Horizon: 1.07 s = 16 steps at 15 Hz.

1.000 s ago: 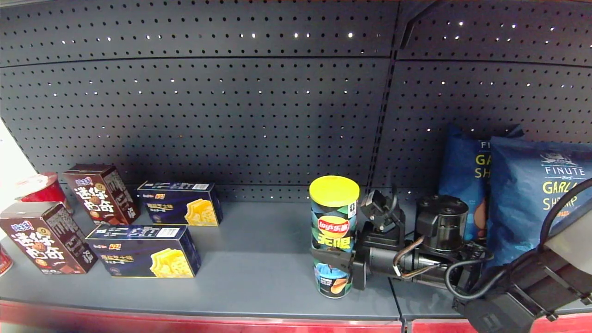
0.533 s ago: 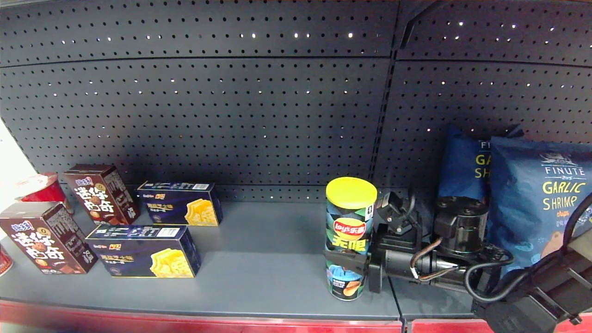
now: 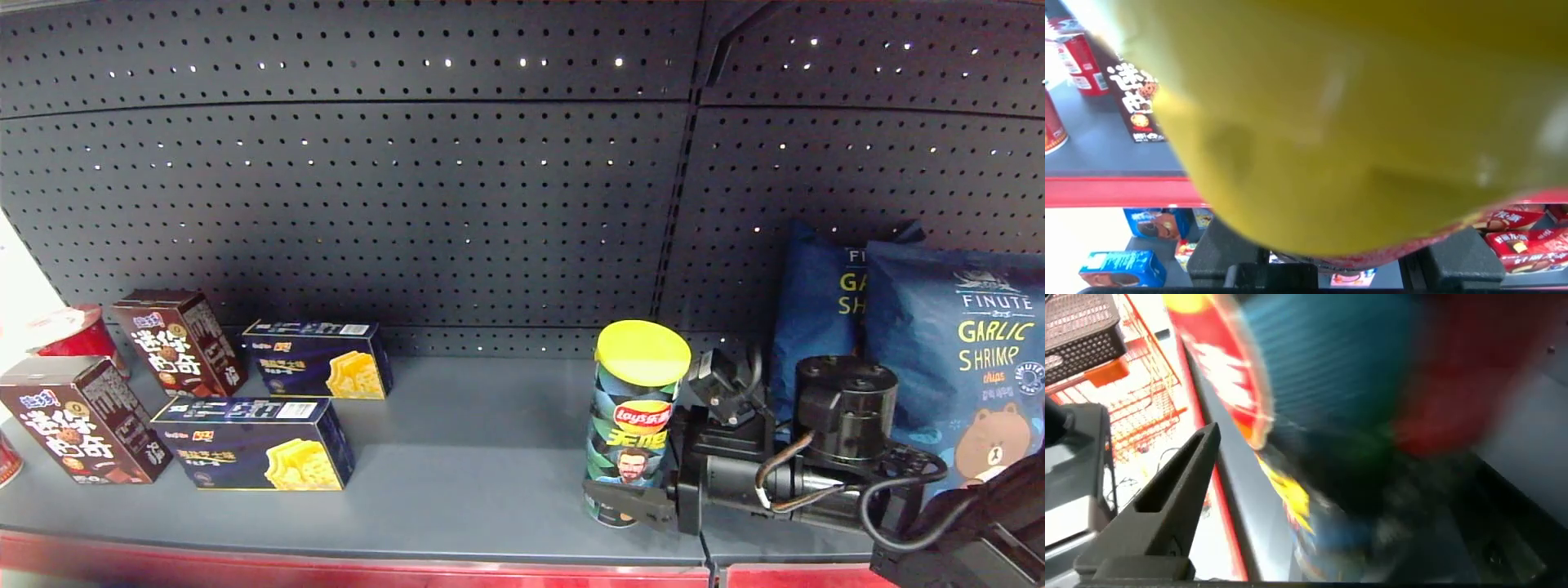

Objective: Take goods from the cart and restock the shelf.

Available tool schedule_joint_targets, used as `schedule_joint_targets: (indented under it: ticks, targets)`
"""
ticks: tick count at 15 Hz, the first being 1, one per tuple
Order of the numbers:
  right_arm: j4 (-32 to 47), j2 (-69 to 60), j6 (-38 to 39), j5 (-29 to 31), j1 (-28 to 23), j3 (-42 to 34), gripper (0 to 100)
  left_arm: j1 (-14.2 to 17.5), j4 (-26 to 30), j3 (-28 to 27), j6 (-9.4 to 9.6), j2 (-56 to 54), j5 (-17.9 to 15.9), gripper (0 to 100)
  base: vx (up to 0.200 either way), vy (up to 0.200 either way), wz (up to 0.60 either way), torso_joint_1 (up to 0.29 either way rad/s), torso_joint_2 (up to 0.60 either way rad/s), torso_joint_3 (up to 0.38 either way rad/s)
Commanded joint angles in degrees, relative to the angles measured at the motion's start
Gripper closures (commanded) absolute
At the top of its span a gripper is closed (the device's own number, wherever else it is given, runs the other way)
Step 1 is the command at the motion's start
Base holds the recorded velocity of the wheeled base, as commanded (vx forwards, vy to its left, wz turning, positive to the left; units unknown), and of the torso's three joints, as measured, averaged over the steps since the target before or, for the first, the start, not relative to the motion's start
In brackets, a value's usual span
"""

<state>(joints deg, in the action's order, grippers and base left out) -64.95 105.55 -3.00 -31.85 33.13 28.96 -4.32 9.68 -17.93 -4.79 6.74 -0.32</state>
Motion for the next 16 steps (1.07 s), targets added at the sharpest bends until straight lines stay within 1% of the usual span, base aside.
schedule_joint_targets:
  ticks: [1, 2, 6, 8, 9, 10, 11, 12, 13, 14, 15, 16]
  targets:
    - [0.4, -6.4, -0.1, 0.0, -1.1, -4.5, 0, 0.0, 0.0, 0.3, -0.04, -0.1, 0.1, 100, 0.0, 0.0, 0.0, 0.0, 0.0, 0.0]
    - [1.9, -10.7, -0.2, 0.1, -2.2, -8.8, 0, 0.0, 0.0, 0.4, -0.04, -0.3, 0.1, 100, 0.0, 0.0, 0.0, 0.0, 0.0, 0.0]
    - [2.9, -21.3, -0.2, 0.5, -4.4, -17.4, 0, 0.0, 0.1, 0.4, -0.04, -0.3, 0.1, 100, 0.0, 0.0, 0.0, 0.0, 0.0, 0.0]
    - [5.2, -26.8, -0.3, 1.3, -5.6, -19.0, 0, 0.1, 0.0, 0.4, -0.04, -0.5, 0.1, 100, 0.0, 0.0, 0.0, 0.0, 0.0, 0.0]
    - [7.2, -29.8, -1.5, 4.4, -6.9, -18.9, 0, 0.1, 0.0, 0.0, -0.04, -0.7, 0.1, 100, 0.0, 0.0, 0.0, 0.0, 0.0, 0.0]
    - [7.4, -30.0, -1.6, 4.7, -6.9, -18.9, 0, 0.1, 0.0, -0.1, -0.04, -0.7, 0.1, 100, 0.0, 0.0, 0.0, 0.0, 0.0, 0.0]
    - [12.4, -36.4, -2.2, 11.9, -9.0, -18.7, 0, -0.1, -0.3, -2.1, 1.71, -0.3, -0.4, 100, 0.0, 0.0, 0.0, 0.0, 0.0, 0.0]
    - [13.6, -39.3, -2.1, 13.8, -10.2, -18.9, 0, -0.2, -0.2, -3.2, 4.26, 0.1, -1.1, 100, 0.0, 0.0, 0.0, 0.0, 0.0, 0.0]
    - [15.0, -43.2, -2.3, 16.3, -12.7, -19.7, 0, -0.2, -0.4, -4.0, 8.04, 1.3, -3.2, 100, 0.0, 0.0, 0.0, 0.0, 0.0, 0.0]
    - [16.3, -46.6, -2.5, 19.9, -14.9, -20.8, 0, -0.2, -0.3, -5.7, 9.36, 2.5, -4.8, 100, 0.0, 0.0, 0.0, 0.0, 0.0, 0.0]
    - [17.6, -49.8, -2.6, 22.8, -15.9, -21.7, 0, -0.2, -0.4, -7.1, 9.36, 4.6, -6.2, 100, 0.0, 0.0, 0.0, 0.0, 0.0, 0.0]
    - [20.4, -55.0, -2.5, 26.0, -16.8, -23.0, 0, -0.3, -0.8, -8.3, 9.54, 7.9, -9.0, 100, 0.0, 0.0, 0.0, 0.0, 0.0, 0.0]
